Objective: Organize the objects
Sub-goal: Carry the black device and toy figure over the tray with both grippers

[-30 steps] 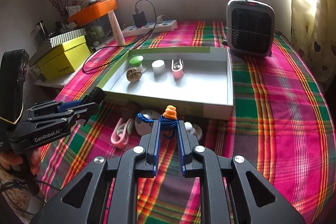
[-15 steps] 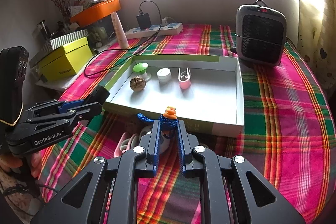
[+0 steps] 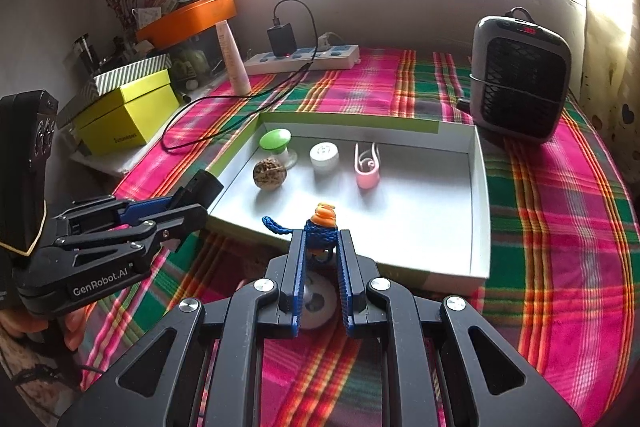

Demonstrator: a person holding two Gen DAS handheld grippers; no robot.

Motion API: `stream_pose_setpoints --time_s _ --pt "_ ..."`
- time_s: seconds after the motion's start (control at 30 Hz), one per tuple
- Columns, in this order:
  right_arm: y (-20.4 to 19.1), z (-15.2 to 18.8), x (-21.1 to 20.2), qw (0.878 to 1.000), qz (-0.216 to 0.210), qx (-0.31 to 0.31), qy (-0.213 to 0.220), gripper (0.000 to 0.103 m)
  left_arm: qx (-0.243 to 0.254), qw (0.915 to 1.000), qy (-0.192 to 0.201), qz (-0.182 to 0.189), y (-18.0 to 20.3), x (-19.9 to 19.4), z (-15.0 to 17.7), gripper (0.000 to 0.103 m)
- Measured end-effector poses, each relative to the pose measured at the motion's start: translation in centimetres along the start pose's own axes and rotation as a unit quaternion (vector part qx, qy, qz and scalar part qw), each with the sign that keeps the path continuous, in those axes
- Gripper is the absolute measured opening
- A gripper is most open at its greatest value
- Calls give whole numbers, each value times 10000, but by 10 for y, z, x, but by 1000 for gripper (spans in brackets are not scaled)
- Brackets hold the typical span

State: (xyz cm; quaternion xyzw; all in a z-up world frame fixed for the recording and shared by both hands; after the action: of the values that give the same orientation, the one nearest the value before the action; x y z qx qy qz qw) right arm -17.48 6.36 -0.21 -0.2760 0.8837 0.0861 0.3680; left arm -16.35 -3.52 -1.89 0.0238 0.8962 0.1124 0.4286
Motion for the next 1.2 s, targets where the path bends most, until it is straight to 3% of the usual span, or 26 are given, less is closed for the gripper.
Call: stream_pose_setpoints --time_s 0.7,1.2 --pt "4 -20 41 9997 -74 -15 -212 16 -126 9997 -187 -91 -10 32 -21 25" --pt "4 -15 68 9983 -80 -114 -563 16 2 9998 -182 -119 -4 46 -29 25"
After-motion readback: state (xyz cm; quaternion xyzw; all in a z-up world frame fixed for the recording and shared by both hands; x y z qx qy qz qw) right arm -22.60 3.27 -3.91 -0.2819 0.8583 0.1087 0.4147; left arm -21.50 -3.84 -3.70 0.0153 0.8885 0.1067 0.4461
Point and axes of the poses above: each gripper's, at about its wrist camera, not at the fingertips, and x roughly the way its jaws point, y to its right, z to its underside, the point moved 8 cm from there along x, roughly the way its jaws point, and after that the axes turned 11 degrees about -x, right-handed, at the moved point
